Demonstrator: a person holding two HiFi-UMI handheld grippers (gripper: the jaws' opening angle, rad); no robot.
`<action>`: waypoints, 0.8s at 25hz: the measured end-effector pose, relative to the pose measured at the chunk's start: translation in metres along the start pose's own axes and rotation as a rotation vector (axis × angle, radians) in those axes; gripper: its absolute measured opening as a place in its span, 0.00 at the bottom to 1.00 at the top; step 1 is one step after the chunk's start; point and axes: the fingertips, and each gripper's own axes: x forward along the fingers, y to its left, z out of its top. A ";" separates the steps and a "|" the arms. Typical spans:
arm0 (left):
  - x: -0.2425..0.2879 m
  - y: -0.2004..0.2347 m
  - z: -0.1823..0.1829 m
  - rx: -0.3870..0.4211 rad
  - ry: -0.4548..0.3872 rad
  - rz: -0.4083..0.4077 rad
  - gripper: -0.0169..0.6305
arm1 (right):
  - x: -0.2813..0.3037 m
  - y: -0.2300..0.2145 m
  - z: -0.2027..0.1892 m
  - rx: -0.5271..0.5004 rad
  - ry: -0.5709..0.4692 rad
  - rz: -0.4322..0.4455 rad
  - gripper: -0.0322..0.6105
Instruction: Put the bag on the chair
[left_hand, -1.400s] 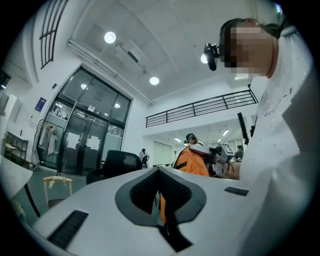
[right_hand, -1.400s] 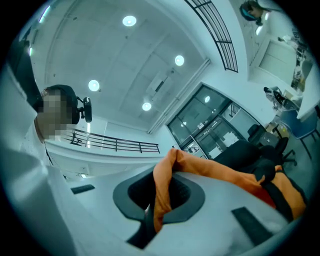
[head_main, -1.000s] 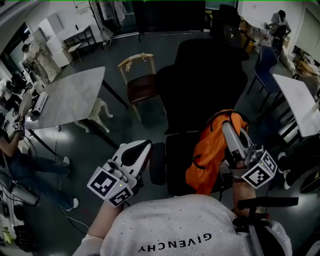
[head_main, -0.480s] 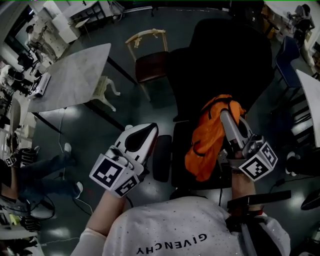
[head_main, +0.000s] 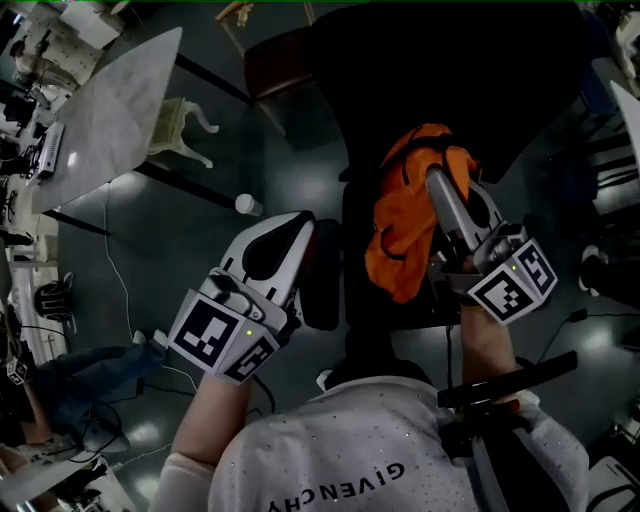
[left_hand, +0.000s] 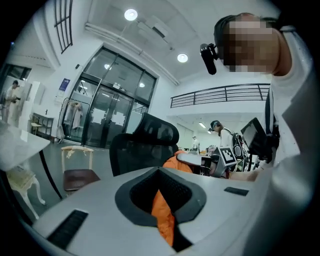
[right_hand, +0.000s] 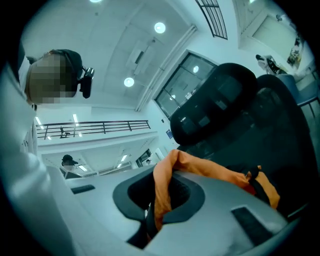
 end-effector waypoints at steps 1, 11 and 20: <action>0.001 0.001 -0.007 -0.020 -0.001 -0.005 0.03 | -0.001 -0.004 -0.009 0.007 0.018 -0.016 0.06; 0.016 0.007 -0.044 -0.124 0.016 -0.007 0.03 | -0.010 -0.032 -0.082 0.043 0.173 -0.099 0.06; 0.026 -0.003 -0.064 -0.128 0.063 -0.023 0.03 | -0.029 -0.058 -0.120 0.158 0.249 -0.169 0.06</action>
